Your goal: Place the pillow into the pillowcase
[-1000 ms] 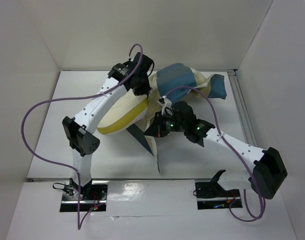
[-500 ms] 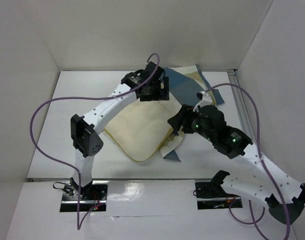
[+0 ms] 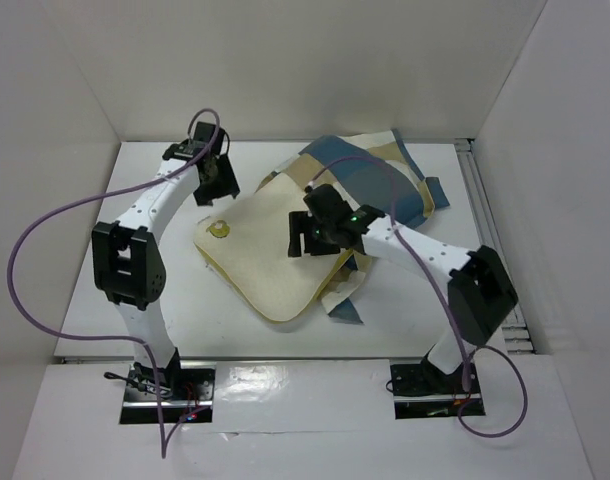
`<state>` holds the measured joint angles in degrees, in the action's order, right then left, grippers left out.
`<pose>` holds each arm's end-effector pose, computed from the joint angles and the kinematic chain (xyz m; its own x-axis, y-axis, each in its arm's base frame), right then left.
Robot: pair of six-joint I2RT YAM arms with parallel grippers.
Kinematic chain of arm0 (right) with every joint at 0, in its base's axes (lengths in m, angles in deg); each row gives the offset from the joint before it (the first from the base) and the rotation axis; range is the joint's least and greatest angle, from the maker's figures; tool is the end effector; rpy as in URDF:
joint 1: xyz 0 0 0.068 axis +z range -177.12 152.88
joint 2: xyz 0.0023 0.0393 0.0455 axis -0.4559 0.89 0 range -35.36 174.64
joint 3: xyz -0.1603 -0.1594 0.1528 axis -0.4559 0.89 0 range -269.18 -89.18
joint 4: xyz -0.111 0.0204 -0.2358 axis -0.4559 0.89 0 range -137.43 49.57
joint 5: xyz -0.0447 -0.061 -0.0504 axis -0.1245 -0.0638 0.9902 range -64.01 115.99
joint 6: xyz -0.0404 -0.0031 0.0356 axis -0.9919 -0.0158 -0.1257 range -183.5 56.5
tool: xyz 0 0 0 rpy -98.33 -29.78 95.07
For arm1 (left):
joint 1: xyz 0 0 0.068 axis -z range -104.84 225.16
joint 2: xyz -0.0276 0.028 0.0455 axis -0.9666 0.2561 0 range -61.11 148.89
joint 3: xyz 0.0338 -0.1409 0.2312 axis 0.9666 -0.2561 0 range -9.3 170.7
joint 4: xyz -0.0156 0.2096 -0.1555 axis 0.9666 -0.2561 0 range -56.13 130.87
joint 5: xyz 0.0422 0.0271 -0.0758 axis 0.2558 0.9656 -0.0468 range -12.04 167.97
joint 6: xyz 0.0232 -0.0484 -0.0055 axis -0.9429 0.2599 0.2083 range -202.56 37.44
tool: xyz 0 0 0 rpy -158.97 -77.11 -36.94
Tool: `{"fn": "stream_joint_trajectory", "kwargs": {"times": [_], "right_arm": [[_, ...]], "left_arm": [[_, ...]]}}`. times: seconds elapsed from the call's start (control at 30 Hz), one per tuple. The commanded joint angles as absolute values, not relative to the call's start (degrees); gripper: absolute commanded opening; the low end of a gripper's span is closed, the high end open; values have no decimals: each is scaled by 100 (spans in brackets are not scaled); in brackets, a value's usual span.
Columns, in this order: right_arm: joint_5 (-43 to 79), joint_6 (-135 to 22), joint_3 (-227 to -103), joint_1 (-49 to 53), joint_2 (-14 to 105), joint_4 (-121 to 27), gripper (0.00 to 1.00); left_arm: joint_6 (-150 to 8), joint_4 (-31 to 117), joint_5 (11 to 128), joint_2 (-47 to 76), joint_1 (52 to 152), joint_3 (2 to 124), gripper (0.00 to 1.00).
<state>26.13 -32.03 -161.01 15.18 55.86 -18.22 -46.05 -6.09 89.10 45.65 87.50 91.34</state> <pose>0.2582 0.2349 0.2705 -0.8238 -0.0439 -0.5651 -0.2835 0.8953 0.3438 0.4035 -0.0813 0.3127 -0.6851 -0.4478 -0.5746 -0.3873 0.8920 -0.2332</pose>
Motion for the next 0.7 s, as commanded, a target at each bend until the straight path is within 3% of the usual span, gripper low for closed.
{"fn": "stream_joint_trajectory", "kwargs": {"times": [0.0,0.13,0.27,0.37,0.57,0.67], "right_arm": [[1844,-3238,-15968,1428,5885,-2308,76],[2246,-3133,-15642,787,6018,-1905,79],[2703,-3325,-15719,-92,5746,-1562,80],[2774,-3589,-16193,-375,5746,-1395,87],[3599,-4003,-17442,494,6121,-1184,98],[3978,-4082,-17873,1030,6588,-1113,98]], "left_arm": [[-4424,-318,8518,4664,8729,8397,70],[-4293,-53,7869,4175,9070,7343,66],[-3933,422,7208,3200,10376,6078,66],[-3871,205,7416,2776,10881,6013,74],[-3923,-70,8120,1615,10164,5917,92],[-4037,-17,8035,1404,9697,5846,94]]}}
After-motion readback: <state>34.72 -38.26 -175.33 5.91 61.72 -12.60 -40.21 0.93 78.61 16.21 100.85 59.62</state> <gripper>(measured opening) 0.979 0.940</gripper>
